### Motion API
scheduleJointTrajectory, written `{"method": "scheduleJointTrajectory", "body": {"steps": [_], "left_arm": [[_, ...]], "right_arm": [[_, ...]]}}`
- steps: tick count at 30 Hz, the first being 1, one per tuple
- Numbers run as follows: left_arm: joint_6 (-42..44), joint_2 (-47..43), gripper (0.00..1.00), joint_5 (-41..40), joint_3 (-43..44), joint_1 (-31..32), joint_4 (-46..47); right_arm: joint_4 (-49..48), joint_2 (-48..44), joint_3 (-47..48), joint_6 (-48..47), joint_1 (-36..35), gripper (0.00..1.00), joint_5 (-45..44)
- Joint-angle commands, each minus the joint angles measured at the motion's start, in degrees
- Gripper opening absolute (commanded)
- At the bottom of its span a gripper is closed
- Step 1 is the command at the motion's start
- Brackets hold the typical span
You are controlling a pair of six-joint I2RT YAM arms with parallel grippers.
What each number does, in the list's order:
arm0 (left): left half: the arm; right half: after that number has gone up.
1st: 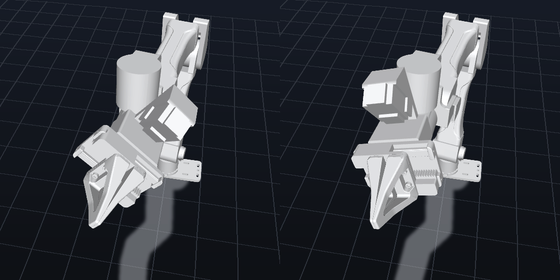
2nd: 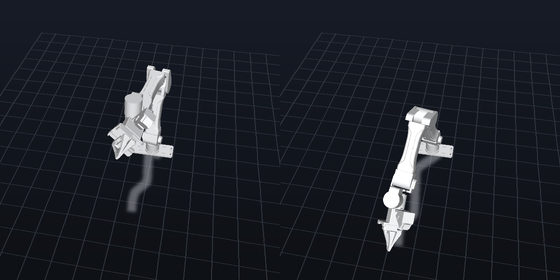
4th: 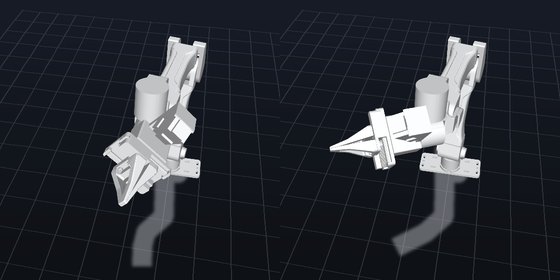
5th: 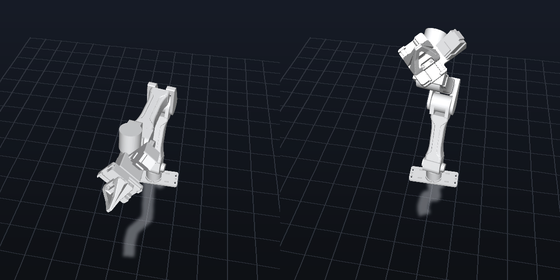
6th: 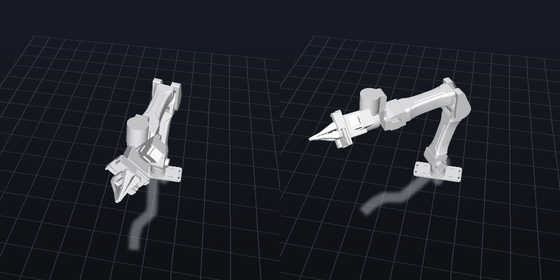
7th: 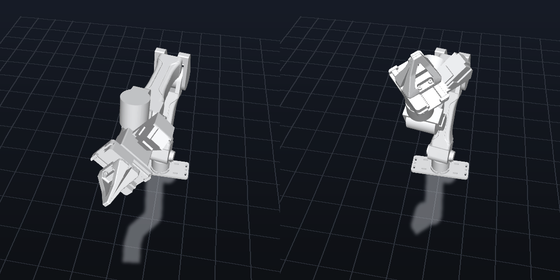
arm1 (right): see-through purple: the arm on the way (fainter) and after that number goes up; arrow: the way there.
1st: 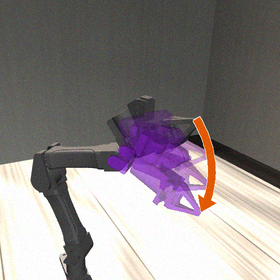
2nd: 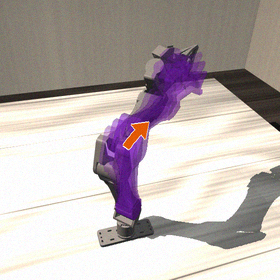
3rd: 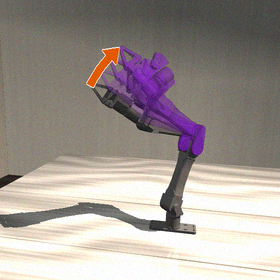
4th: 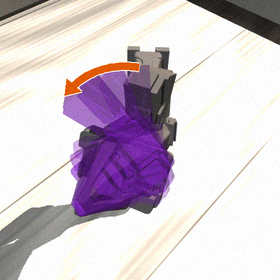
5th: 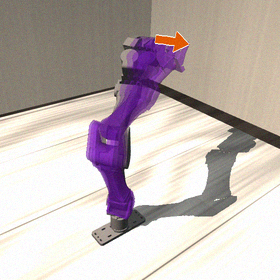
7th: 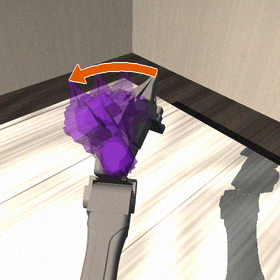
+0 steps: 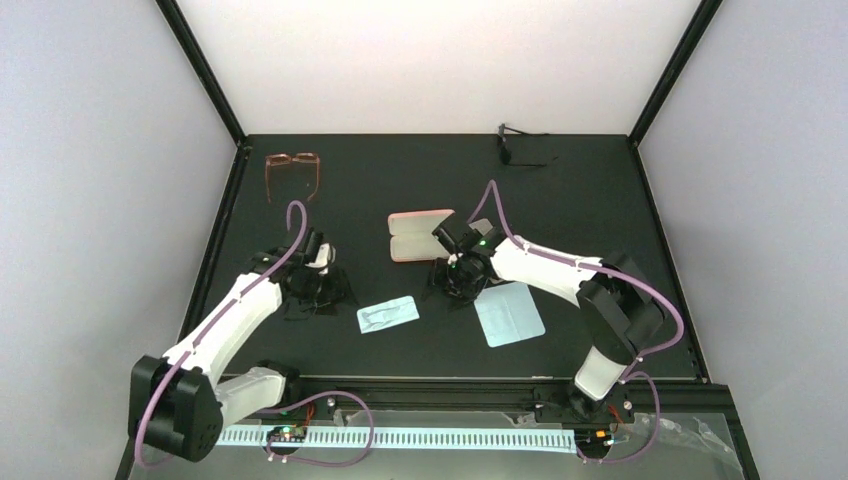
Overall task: Organize the sunglasses
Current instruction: Fold the glasses cleaning cloth at the center of the board, then pick up the glasses cleaning cloth from the center of the board.
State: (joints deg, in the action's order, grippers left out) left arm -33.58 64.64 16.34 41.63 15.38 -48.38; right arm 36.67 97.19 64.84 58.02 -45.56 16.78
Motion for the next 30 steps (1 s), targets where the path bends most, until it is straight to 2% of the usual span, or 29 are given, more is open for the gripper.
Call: {"method": "scheduleJointTrajectory", "body": {"steps": [1, 9, 20, 25, 30], "left_arm": [[1.5, -5.0, 0.51, 1.8, -0.3, -0.2, -2.7], [3.9, -8.9, 0.51, 0.9, 3.2, -0.2, -7.1], [8.8, -8.2, 0.50, -2.5, 10.4, -0.2, -9.2], [11.6, -8.7, 0.55, -4.0, 8.6, -0.2, -7.0], [11.5, -9.9, 0.63, -4.9, 8.2, -0.2, -5.9]], "right_arm": [[-2.6, -1.7, -1.5, 5.5, -2.7, 0.65, -2.0], [-5.8, -3.2, -5.8, 15.8, -5.4, 0.62, -3.5], [-10.3, -3.5, -9.9, 25.3, -6.1, 0.53, -4.1], [-12.5, -1.1, -9.3, 27.2, -6.6, 0.52, -3.3], [-12.9, 3.0, -7.0, 28.4, -6.7, 0.46, -3.2]]}}
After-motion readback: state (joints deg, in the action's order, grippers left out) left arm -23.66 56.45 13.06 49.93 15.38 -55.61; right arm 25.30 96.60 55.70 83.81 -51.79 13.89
